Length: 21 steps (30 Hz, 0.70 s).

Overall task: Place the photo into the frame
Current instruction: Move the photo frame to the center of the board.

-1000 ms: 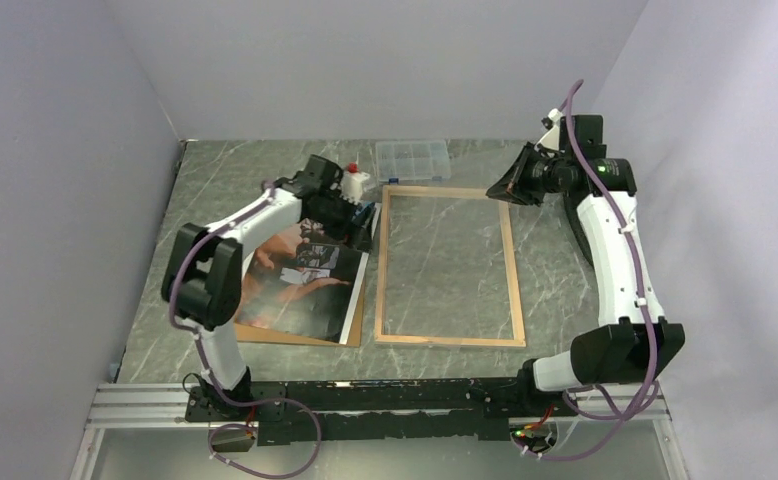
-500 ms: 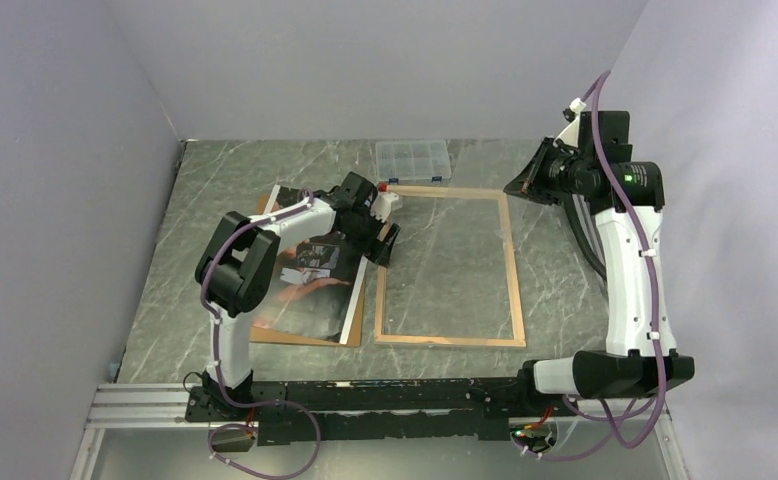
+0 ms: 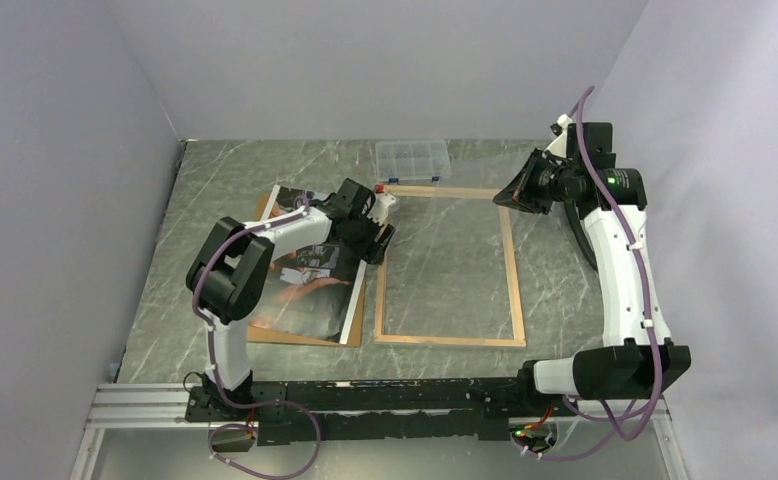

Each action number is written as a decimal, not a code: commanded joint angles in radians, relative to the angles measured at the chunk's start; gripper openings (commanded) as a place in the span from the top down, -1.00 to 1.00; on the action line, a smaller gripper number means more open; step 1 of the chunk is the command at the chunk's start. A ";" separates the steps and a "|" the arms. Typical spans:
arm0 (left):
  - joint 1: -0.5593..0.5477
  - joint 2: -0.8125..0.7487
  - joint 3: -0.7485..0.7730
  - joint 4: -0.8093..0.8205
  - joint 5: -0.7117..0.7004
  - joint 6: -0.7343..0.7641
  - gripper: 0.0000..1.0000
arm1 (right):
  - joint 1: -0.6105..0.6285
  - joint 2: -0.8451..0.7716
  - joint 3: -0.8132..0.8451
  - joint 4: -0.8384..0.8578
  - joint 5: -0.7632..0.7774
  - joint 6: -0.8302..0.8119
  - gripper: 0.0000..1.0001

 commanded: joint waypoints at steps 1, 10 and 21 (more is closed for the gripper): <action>0.004 -0.010 -0.081 -0.061 -0.161 0.055 -0.43 | 0.023 -0.011 -0.025 0.098 -0.031 0.040 1.00; 0.025 -0.094 -0.153 -0.086 -0.203 0.073 -0.43 | 0.161 0.035 -0.059 0.169 0.017 0.090 1.00; 0.031 -0.139 0.038 -0.209 0.023 -0.054 -0.81 | 0.163 0.023 0.008 0.116 0.136 0.089 1.00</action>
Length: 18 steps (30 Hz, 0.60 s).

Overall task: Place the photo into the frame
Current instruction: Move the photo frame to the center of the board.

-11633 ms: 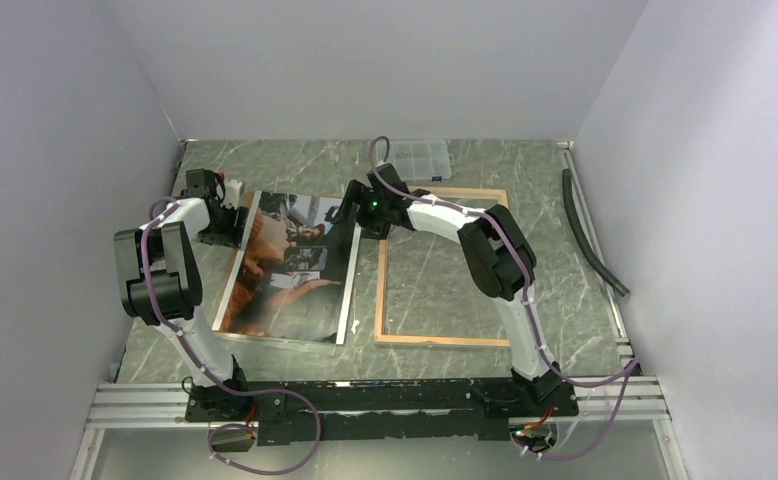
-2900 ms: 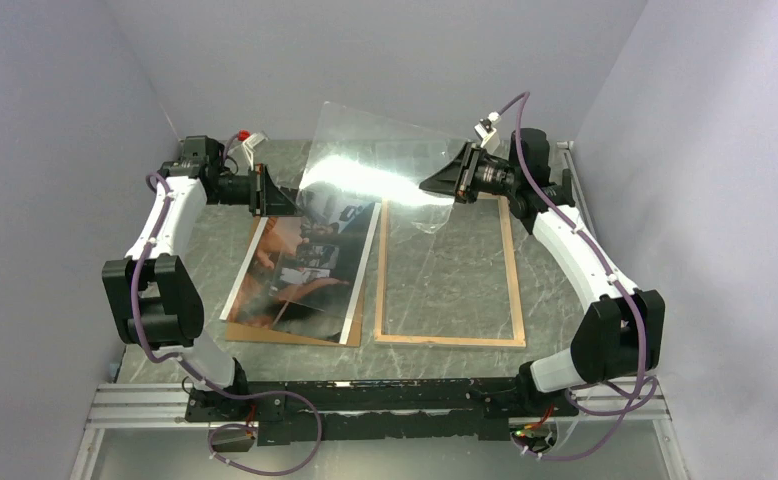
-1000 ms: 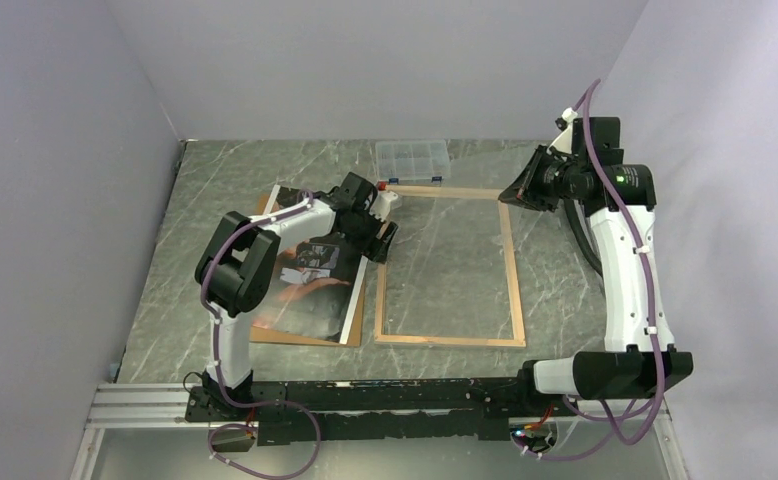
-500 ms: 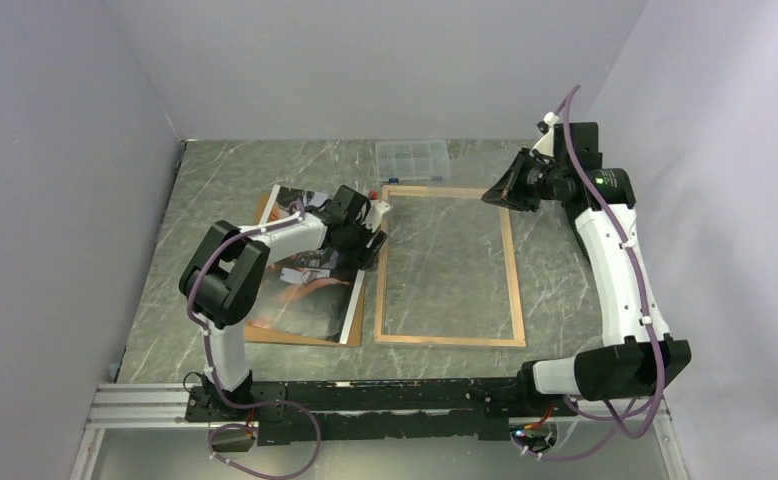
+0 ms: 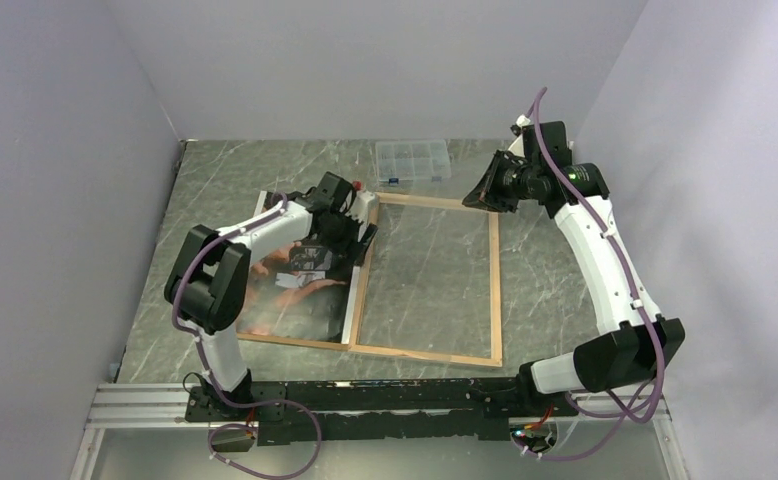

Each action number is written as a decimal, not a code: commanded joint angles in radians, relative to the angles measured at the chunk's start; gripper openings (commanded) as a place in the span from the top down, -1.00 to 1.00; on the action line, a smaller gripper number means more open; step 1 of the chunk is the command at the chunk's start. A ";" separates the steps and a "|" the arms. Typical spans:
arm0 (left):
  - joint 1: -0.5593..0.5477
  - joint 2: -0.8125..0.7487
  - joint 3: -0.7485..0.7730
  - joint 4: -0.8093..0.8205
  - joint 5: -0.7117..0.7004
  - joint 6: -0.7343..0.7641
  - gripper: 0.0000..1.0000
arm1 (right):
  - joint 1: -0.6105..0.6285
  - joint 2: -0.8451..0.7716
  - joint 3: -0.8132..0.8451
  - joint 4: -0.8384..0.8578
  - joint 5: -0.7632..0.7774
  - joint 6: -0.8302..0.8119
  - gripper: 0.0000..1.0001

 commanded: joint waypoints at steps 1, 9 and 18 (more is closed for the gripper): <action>-0.053 0.010 0.117 -0.014 0.080 -0.051 -0.81 | -0.047 -0.048 0.062 -0.032 0.073 0.010 1.00; -0.083 0.168 0.169 0.080 -0.103 -0.034 -0.68 | -0.097 -0.105 0.010 -0.056 0.081 -0.017 1.00; -0.083 0.240 0.130 0.107 -0.194 -0.013 -0.57 | -0.105 -0.110 -0.039 -0.017 0.047 -0.016 1.00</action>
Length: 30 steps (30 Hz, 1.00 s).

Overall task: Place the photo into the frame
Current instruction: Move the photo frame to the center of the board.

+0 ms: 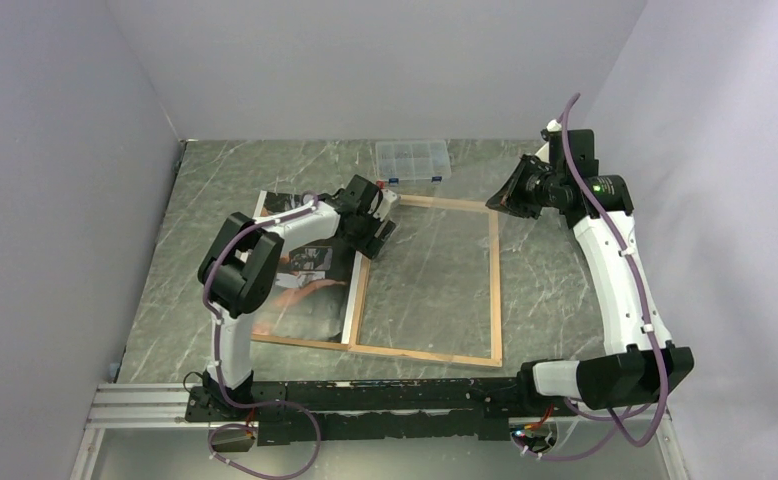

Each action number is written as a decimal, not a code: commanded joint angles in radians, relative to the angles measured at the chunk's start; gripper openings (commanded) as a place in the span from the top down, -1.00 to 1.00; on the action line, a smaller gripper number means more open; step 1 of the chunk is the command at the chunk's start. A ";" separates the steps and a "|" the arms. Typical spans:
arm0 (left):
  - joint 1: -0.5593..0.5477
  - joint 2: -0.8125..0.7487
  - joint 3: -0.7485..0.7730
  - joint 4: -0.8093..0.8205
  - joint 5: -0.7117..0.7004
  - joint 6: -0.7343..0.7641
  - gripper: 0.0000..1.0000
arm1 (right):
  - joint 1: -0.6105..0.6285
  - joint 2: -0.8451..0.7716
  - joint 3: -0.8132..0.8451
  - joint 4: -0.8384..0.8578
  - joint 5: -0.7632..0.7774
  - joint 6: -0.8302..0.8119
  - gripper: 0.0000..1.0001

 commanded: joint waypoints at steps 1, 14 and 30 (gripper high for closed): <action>0.005 0.054 -0.031 -0.002 -0.088 0.008 -0.55 | -0.005 -0.017 -0.026 0.049 -0.028 -0.005 1.00; 0.039 0.012 -0.125 -0.016 -0.188 0.019 -0.49 | -0.005 0.018 -0.066 0.128 -0.101 0.010 1.00; 0.106 -0.120 -0.179 -0.064 -0.118 0.044 -0.70 | 0.054 0.099 -0.064 0.227 -0.164 0.067 1.00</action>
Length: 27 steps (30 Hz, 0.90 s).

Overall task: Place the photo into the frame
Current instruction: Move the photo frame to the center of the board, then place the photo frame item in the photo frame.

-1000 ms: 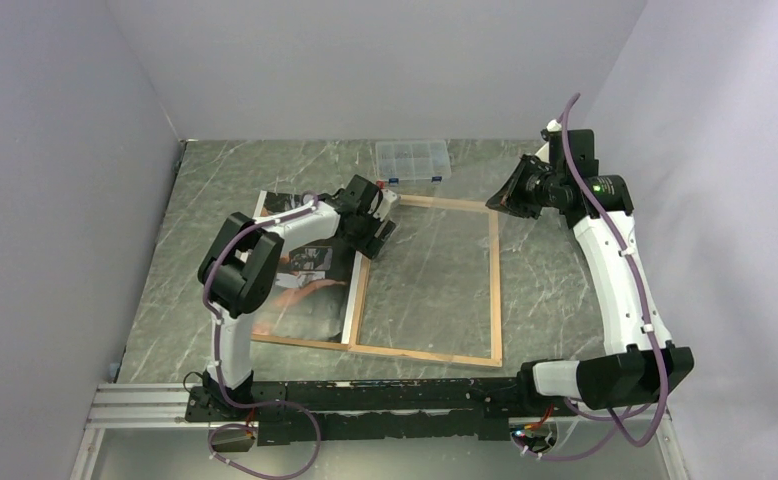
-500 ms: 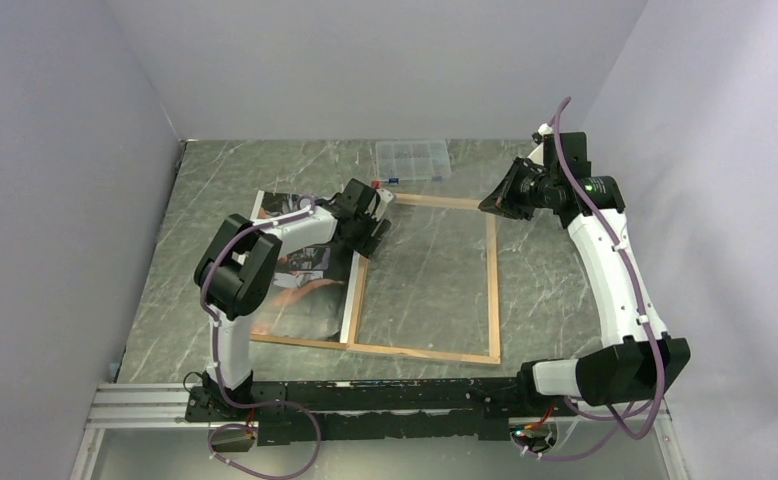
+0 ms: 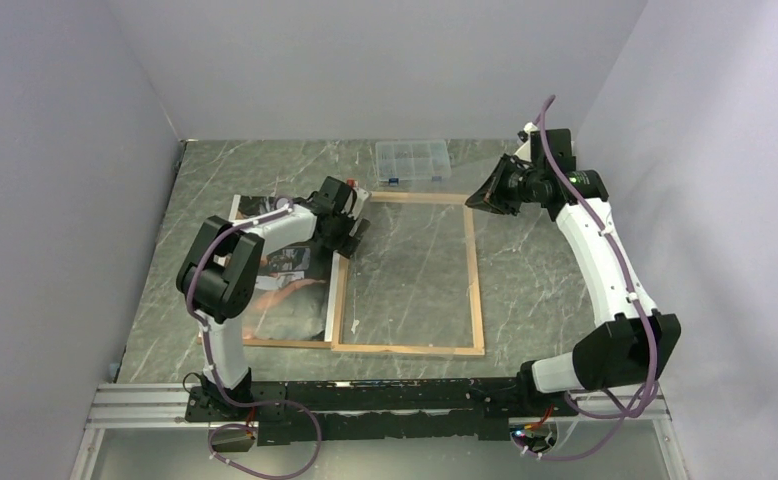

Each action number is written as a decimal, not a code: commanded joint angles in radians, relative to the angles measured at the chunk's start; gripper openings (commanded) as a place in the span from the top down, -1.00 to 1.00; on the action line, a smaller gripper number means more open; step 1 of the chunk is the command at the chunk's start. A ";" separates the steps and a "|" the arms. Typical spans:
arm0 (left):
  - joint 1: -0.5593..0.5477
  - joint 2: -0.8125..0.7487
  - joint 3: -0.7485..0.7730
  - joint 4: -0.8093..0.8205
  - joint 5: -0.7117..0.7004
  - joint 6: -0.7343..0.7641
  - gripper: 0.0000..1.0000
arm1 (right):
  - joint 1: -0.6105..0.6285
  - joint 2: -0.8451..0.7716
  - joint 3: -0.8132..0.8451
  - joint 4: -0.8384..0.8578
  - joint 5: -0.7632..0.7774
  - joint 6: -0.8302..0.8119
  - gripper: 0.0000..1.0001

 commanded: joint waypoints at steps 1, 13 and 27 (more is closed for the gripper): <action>0.013 -0.044 -0.017 -0.153 -0.009 0.039 -0.76 | 0.052 0.023 0.023 0.096 -0.029 0.040 1.00; 0.187 -0.217 0.248 -0.420 0.275 0.005 -0.89 | 0.088 0.098 0.266 0.070 -0.099 0.033 1.00; 0.292 -0.299 0.004 -0.356 0.343 0.060 -0.81 | 0.084 0.093 0.115 0.300 -0.416 0.169 1.00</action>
